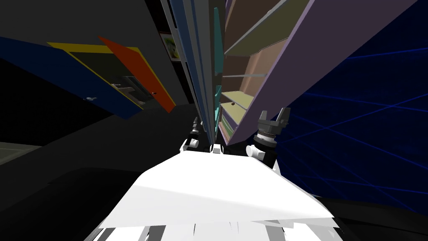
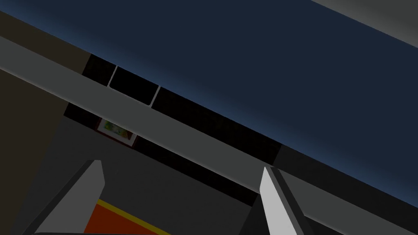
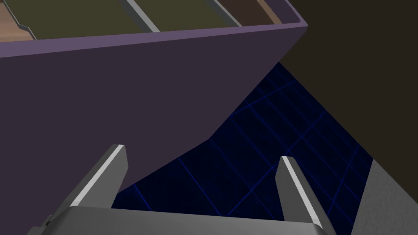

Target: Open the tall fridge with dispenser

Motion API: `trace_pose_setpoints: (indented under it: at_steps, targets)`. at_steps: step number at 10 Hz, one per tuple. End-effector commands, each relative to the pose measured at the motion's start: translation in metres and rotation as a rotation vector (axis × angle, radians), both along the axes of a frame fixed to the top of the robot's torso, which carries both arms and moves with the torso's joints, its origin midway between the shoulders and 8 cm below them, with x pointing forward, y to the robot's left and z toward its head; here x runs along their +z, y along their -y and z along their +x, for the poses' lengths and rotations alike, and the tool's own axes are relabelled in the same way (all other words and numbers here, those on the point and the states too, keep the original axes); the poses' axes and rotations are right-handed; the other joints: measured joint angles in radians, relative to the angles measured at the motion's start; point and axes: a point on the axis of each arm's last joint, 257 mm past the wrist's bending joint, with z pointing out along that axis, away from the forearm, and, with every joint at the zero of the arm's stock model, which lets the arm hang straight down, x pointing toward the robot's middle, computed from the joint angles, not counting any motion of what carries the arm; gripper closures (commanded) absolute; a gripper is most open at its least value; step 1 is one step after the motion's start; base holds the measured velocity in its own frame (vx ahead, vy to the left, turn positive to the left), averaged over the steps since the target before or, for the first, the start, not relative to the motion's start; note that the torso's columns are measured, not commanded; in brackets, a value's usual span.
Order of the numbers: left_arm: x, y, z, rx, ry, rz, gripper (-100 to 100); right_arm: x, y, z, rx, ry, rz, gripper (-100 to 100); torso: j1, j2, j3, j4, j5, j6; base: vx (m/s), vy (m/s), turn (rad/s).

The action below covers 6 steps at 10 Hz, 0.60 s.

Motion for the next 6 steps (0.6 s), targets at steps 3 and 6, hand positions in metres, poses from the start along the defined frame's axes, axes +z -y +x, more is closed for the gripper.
trace_pose_setpoints:
  at_steps: [3, 6]
  targets:
    - [0.001, 0.008, -0.003, -0.031, 0.010, -0.003, 100, 0.000, 0.000, 0.000, 0.000, 0.000, 0.000, 0, 0.016, 0.008, 0.005, 0.002, 0.003, -0.008, 0.039, 0.150, -0.097]
    - [0.006, 0.016, -0.007, -0.072, 0.016, -0.004, 100, 0.000, 0.000, 0.000, 0.000, 0.000, -0.001, 0, 0.008, 0.007, 0.004, 0.002, 0.001, -0.008, 0.063, 0.299, -0.093]
